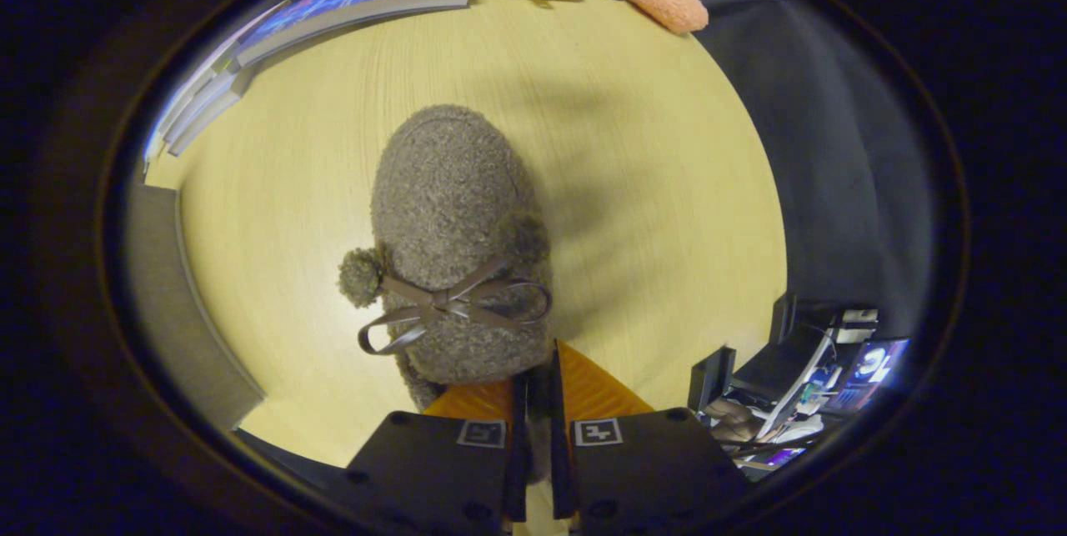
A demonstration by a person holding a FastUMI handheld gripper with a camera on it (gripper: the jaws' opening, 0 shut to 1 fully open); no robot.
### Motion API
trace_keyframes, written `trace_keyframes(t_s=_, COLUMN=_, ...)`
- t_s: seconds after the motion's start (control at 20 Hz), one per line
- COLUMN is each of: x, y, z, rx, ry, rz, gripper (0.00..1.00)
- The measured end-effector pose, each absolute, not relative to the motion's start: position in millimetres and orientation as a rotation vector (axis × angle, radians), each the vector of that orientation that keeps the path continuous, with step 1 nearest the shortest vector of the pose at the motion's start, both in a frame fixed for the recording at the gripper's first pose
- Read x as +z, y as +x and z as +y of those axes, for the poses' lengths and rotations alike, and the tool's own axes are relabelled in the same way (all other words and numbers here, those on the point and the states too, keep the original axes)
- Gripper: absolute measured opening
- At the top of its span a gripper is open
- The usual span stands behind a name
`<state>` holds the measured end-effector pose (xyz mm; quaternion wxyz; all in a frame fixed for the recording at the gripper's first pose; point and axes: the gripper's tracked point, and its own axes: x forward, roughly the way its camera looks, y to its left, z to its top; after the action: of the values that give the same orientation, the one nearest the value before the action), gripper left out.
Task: Open the storage box then place both shoes into the box .Put the left shoe in first, then the right shoe, with the right side of both shoes facing outward in a uniform manner.
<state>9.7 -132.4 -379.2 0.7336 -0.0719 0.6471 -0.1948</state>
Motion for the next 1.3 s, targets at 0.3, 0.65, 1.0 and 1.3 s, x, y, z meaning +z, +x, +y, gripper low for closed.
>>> trace_keyframes(t_s=0.3, x=-374, y=10, z=-133, rx=-0.455, ry=-0.275, rz=1.427, gripper=0.08)
trace_keyframes(t_s=0.65, x=-337, y=6, z=-125, rx=-0.516, ry=-0.364, rz=1.366, gripper=0.08)
trace_keyframes(t_s=1.0, x=-272, y=1, z=-108, rx=-0.581, ry=-0.582, rz=1.296, gripper=0.08)
trace_keyframes(t_s=1.3, x=-222, y=4, z=-76, rx=-0.59, ry=-0.658, rz=1.184, gripper=0.07)
